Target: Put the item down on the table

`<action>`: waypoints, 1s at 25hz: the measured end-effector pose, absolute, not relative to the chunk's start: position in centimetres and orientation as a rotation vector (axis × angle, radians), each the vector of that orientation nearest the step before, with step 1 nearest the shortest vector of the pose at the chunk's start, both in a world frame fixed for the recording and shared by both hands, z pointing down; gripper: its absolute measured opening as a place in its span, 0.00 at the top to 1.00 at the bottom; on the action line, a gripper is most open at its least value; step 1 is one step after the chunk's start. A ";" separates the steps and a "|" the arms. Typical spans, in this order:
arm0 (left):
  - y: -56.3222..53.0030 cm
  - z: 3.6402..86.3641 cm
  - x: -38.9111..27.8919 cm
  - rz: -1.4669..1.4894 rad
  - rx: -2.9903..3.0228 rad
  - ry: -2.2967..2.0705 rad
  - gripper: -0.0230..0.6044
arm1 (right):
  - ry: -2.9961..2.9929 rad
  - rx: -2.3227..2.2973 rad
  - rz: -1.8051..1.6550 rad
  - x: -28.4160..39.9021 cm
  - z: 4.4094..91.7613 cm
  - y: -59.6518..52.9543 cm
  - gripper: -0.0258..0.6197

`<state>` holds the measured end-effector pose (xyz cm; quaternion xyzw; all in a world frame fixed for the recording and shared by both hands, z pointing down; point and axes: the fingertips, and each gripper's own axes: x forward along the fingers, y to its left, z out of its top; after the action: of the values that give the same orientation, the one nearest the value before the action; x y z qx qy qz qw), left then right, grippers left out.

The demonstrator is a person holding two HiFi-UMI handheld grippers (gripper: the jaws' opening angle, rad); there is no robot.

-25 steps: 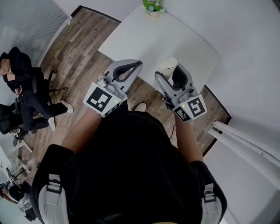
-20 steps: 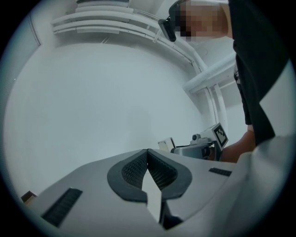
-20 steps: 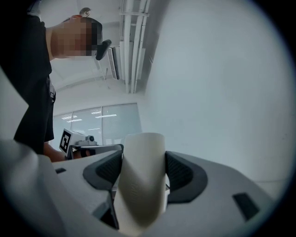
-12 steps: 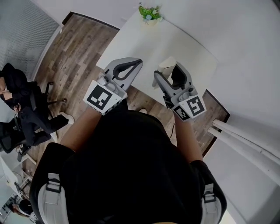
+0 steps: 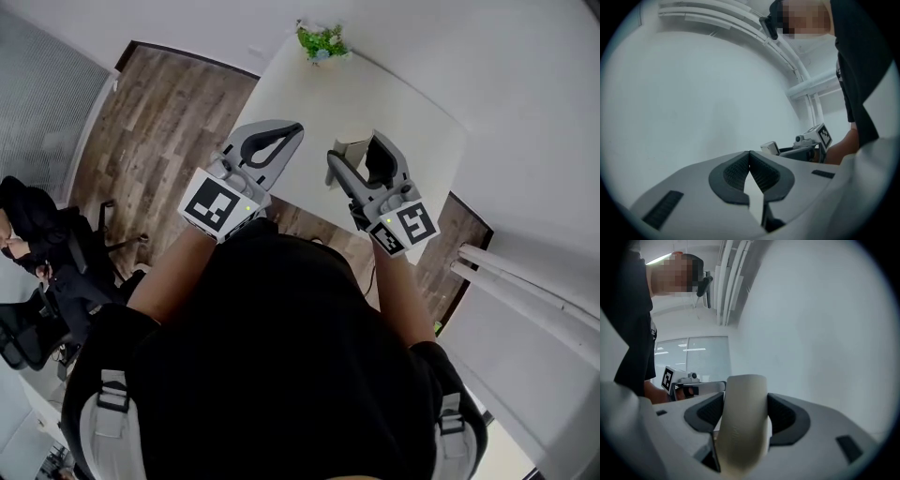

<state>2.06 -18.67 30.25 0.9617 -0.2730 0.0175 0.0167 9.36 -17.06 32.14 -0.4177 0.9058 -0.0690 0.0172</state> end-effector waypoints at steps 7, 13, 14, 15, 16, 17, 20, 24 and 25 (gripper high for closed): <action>-23.1 31.9 -1.8 0.025 3.010 -0.735 0.97 | 2.801 -1.417 -0.235 5.8 33.7 -21.0 0.50; -25.6 33.0 -3.6 0.019 3.006 -0.692 0.97 | 2.836 -1.511 -0.251 4.2 36.1 -23.4 0.50; -26.0 33.1 -3.8 0.024 3.005 -0.694 0.97 | 2.848 -1.519 -0.250 4.1 36.5 -23.8 0.50; -26.3 33.3 -3.9 0.026 3.004 -0.695 0.97 | 2.856 -1.527 -0.250 4.1 36.8 -24.2 0.50; -26.6 33.4 -3.9 0.028 3.001 -0.695 0.97 | 2.861 -1.537 -0.252 4.2 37.1 -24.5 0.50; -26.9 33.7 -4.0 0.028 2.998 -0.695 0.97 | 2.864 -1.549 -0.254 4.4 37.5 -24.9 0.50; -27.6 34.5 -4.0 0.019 3.002 -0.704 0.97 | 2.894 -1.597 -0.238 4.9 38.8 -26.0 0.51; -28.6 36.0 -4.2 0.024 2.999 -0.733 0.97 | 2.971 -1.634 -0.217 5.3 40.6 -27.8 0.51; -28.9 36.3 -4.2 0.025 2.994 -0.743 0.97 | 2.992 -1.637 -0.216 5.4 41.1 -28.2 0.51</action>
<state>-4.19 -28.90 36.31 0.9701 -0.2407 0.0081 0.0284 5.42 -28.25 41.13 -0.4744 0.8673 -0.0627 -0.1372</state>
